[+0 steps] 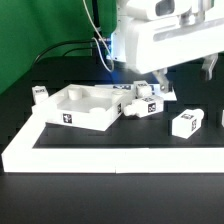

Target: Assemble one leg

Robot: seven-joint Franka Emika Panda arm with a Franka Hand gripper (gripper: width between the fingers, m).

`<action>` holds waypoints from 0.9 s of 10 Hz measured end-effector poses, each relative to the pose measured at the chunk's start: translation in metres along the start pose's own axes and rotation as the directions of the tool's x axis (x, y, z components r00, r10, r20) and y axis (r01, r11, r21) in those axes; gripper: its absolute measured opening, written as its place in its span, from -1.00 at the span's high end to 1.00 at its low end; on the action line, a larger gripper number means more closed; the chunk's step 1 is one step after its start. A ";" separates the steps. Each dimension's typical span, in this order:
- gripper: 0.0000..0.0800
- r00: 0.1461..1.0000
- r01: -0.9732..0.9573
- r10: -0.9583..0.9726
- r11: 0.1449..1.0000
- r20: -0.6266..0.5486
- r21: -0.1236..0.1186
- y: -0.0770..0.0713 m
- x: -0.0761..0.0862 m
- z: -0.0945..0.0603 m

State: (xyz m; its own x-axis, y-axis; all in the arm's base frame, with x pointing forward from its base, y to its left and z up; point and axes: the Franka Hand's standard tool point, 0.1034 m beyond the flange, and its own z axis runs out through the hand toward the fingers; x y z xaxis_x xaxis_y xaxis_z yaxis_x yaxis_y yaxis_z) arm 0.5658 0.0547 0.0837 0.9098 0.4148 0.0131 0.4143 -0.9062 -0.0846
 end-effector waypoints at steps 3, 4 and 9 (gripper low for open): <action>-0.62 0.972 -0.234 0.235 0.972 -0.002 0.025 0.000 0.001 0.017; -0.62 0.962 -0.274 0.274 0.962 -0.001 0.026 0.000 0.002 0.017; -0.62 0.664 -0.747 0.746 0.665 0.049 0.006 -0.021 -0.006 0.047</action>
Offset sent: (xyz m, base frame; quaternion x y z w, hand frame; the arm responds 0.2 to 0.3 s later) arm 0.0000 0.0000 0.0000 0.0000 0.0000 0.1296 0.9916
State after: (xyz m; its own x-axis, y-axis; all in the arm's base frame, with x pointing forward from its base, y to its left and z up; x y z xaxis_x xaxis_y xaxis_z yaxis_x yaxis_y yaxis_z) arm 0.5501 0.0748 0.0381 0.9122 -0.3964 -0.1034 -0.4043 -0.9118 -0.0718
